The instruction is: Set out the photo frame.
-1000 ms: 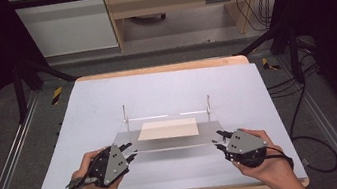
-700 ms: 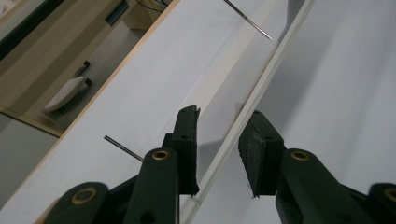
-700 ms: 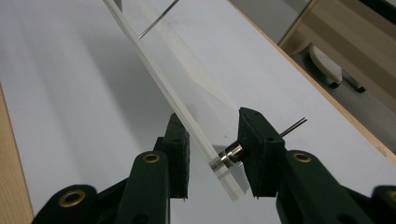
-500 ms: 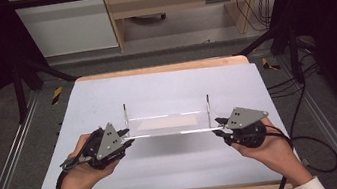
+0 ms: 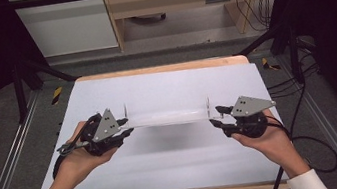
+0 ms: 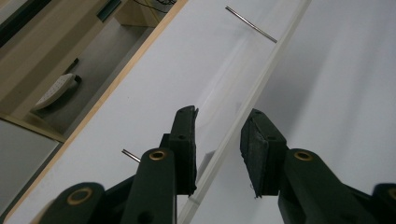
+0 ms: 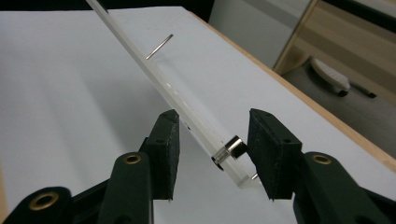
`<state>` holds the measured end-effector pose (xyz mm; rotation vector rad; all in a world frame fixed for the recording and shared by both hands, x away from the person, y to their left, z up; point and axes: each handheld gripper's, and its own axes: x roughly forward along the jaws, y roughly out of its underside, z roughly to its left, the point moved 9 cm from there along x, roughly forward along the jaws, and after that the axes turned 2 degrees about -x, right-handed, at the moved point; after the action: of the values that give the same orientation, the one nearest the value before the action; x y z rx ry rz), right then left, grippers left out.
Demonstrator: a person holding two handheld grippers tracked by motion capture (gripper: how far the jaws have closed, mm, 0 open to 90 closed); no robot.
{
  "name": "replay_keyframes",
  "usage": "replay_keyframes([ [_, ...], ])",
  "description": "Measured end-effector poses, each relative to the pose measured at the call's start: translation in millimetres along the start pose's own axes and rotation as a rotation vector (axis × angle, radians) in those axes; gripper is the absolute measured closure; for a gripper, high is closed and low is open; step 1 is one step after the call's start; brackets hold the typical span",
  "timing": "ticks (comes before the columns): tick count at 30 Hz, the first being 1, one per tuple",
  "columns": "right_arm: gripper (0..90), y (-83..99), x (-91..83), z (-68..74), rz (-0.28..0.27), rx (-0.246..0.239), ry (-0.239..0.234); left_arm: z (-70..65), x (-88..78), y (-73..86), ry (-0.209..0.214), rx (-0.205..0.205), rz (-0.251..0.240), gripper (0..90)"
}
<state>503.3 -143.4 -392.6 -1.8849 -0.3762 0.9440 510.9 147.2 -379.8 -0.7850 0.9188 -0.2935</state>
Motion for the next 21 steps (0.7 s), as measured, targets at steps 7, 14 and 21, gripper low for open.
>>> replay_keyframes([
  [7, 55.2, -4.9, 4.7, -6.0, -0.047, -0.010, 0.067, 11.9, 2.4, -5.9, 0.007, -0.018, -0.012, 64.3],
  [14, 57.4, -6.1, 7.5, -18.3, -0.064, 0.025, 0.074, 24.4, 5.7, -11.6, 0.009, -0.022, -0.023, 62.6],
  [21, 58.1, -14.8, 11.9, -31.3, -0.056, 0.031, 0.080, 40.1, 9.8, -18.7, 0.017, -0.006, -0.010, 62.0],
])
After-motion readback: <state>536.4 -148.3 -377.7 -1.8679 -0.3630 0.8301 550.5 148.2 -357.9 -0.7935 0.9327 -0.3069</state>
